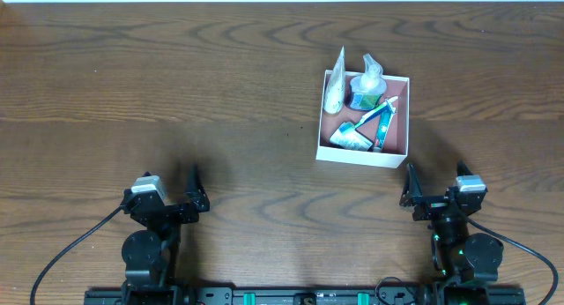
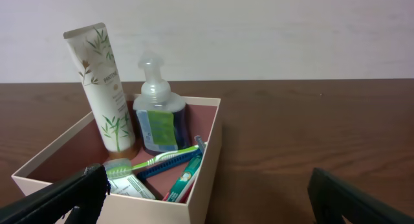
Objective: Pack container
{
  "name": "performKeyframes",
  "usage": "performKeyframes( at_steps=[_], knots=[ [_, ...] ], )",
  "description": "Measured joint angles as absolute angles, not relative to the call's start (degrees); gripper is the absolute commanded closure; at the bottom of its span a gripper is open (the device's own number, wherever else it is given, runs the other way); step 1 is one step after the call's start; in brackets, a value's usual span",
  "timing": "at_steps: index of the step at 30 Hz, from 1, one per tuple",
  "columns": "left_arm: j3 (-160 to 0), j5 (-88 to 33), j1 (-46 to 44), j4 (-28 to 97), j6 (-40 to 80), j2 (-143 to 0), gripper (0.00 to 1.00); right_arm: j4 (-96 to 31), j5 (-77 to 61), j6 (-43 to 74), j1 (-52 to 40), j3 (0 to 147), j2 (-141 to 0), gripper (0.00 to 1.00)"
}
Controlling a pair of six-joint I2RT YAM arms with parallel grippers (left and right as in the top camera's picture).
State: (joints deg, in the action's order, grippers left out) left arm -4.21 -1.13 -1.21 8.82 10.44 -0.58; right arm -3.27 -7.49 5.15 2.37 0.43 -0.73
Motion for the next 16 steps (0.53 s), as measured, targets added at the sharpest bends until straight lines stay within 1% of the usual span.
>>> performKeyframes(
  at_steps=[16],
  knots=[
    [-4.2,-1.1,-1.2,8.8,10.4,-0.6,0.02,-3.3,-7.5,5.1,2.4,0.4,-0.7,0.01]
  ],
)
